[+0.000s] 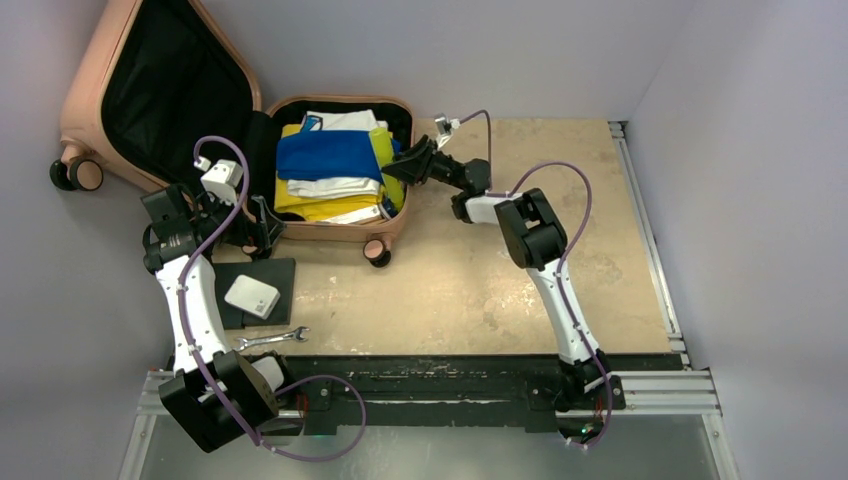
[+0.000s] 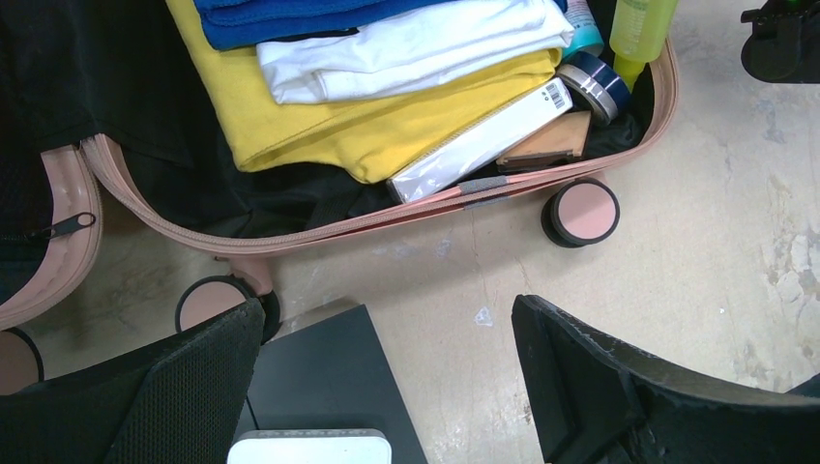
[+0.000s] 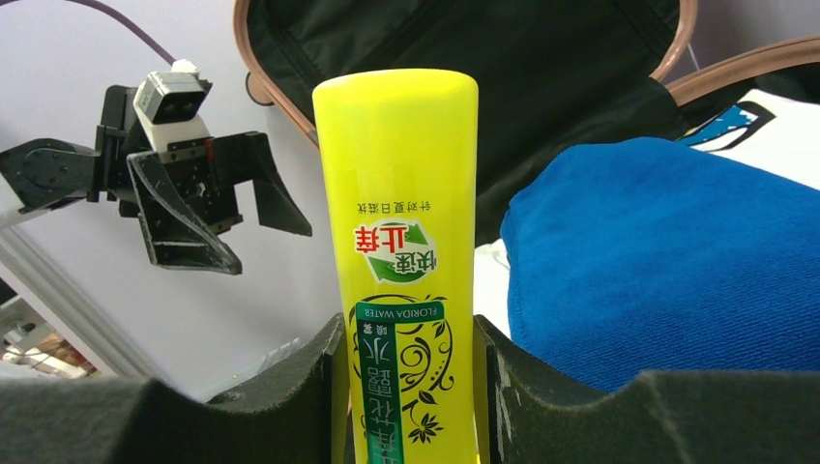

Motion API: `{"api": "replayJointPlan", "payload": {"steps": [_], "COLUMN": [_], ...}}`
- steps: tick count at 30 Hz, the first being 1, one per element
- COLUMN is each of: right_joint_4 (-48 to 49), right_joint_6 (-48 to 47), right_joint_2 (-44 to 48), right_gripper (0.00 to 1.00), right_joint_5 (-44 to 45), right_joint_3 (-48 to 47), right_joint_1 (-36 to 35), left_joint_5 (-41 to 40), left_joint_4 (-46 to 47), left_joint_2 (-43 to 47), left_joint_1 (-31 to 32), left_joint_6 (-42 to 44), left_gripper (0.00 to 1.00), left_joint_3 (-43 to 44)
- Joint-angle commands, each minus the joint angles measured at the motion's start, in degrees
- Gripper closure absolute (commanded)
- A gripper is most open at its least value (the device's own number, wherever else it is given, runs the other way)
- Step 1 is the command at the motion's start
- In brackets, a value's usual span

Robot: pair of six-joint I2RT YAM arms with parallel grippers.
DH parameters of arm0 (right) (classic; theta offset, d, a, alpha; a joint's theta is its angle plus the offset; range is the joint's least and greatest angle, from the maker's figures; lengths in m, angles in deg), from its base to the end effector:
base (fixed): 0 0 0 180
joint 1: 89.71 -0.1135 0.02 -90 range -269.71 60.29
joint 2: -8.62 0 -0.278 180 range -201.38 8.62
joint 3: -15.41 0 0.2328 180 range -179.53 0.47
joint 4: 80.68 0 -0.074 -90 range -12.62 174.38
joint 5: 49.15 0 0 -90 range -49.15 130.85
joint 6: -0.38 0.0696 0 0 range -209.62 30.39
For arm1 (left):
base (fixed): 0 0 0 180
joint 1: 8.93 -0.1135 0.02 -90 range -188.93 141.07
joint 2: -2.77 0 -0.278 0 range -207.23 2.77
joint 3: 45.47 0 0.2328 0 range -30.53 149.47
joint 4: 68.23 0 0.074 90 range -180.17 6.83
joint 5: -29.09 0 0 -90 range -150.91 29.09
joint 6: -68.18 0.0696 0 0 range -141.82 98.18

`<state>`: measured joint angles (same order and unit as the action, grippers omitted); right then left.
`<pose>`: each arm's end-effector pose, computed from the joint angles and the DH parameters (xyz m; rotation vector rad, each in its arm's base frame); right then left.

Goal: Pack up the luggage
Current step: Place the personal item in the luggage.

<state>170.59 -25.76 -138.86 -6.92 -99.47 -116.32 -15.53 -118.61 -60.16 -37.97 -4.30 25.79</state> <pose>0.4640 0.2901 0.2130 -0.5410 1.2129 1.7476 0.2121 0.0611 0.3125 0.1738 2.0813 -0.4277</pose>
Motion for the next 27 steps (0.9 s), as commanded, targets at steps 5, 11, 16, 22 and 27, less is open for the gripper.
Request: {"api": "replayJointPlan", "payload": {"steps": [5, 11, 16, 22, 27], "right_joint_4": [13.34, 11.54, 7.91, -2.53, -12.2], "right_joint_6": [-4.78, -8.15, -11.37, -18.1, -25.19], "right_joint_2": [3.08, 4.47, 6.82, 10.8, 15.38], "right_gripper": [0.69, 0.09, 0.01, 0.01, 0.01], "right_joint_5": [-0.52, -0.72, 0.27, 1.02, 2.17], "right_joint_3": [0.99, 2.68, 3.77, 3.56, 5.14], "right_joint_1": [1.67, 2.82, 4.24, 6.33, 8.42], "left_joint_5": [2.43, 2.68, 2.95, 3.27, 3.52], "left_joint_4": [0.46, 0.49, 0.46, 0.26, 0.06], "left_joint_2": [0.34, 0.27, 0.18, 0.31, 0.69], "left_joint_1": [-0.66, -0.65, -0.66, -0.65, -0.66], "left_joint_6": [0.06, 0.15, 0.07, 0.22, 0.28], "left_gripper": [0.01, 0.01, 0.01, 0.01, 0.01], "left_joint_3": [-0.12, -0.13, -0.04, 0.05, 0.17]}}
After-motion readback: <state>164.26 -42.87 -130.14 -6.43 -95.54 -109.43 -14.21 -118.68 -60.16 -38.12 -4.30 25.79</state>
